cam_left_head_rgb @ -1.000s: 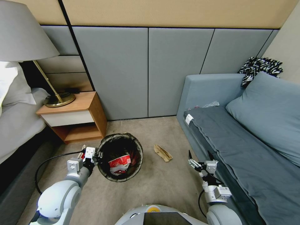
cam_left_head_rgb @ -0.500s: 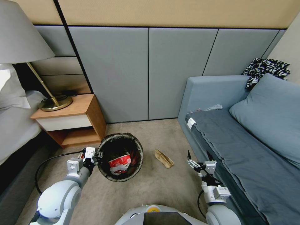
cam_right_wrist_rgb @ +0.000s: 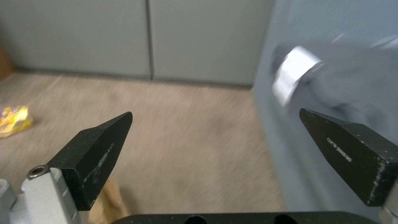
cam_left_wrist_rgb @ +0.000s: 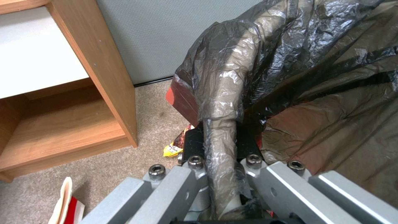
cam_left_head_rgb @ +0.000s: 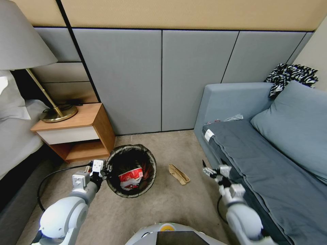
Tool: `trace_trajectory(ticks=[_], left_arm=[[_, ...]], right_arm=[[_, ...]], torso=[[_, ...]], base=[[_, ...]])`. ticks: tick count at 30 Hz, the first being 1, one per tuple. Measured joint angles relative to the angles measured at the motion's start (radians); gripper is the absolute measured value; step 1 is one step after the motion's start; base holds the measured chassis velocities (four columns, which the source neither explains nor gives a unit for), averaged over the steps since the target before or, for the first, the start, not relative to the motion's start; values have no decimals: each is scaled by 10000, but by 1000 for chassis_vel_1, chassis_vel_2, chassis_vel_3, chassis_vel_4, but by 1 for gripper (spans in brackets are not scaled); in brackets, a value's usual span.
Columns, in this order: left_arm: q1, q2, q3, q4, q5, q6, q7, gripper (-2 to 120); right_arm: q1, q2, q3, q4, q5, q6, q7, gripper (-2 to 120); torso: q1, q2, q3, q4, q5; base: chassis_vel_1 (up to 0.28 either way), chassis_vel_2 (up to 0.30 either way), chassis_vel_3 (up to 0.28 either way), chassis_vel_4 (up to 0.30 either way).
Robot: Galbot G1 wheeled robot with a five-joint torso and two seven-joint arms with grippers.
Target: Pick up the trash bin, then pick up the garbage from the floor and place it into the trash bin.
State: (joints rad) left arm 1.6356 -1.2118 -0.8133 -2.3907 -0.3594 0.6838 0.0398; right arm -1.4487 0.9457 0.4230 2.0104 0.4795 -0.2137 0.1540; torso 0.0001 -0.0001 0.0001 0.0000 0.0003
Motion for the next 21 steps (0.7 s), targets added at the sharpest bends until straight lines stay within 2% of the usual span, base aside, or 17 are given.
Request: trace_trajectory(ticks=[8,13,15,21], left_arm=[[14,-28,23,-85,-1,29,-37,1],[-115,99,161,-56,-2,47,-39,1],[-158,189,217,-27,-66,80,-33,1],[-280,337,286,19,-206,139,-24,1]], right_arm=[[1807,-925,-1524,-1626,929,-235,-995,100],[2743,-1031,-1948,-2644,957,-499,-1960,100],[3201,-1038,-2128,-3294,875,-745,-2761,100],[3716,-897,-2492,-4334,685,-887,-3275,100]], torso=[[0,0,0,1,-1],[-1,0,0,-3,-1],[-1,0,0,0,-3],[-1,0,0,-1,-1]], base=[[0,0,0,0],[0,0,0,0],[0,0,0,0],[0,0,0,0]])
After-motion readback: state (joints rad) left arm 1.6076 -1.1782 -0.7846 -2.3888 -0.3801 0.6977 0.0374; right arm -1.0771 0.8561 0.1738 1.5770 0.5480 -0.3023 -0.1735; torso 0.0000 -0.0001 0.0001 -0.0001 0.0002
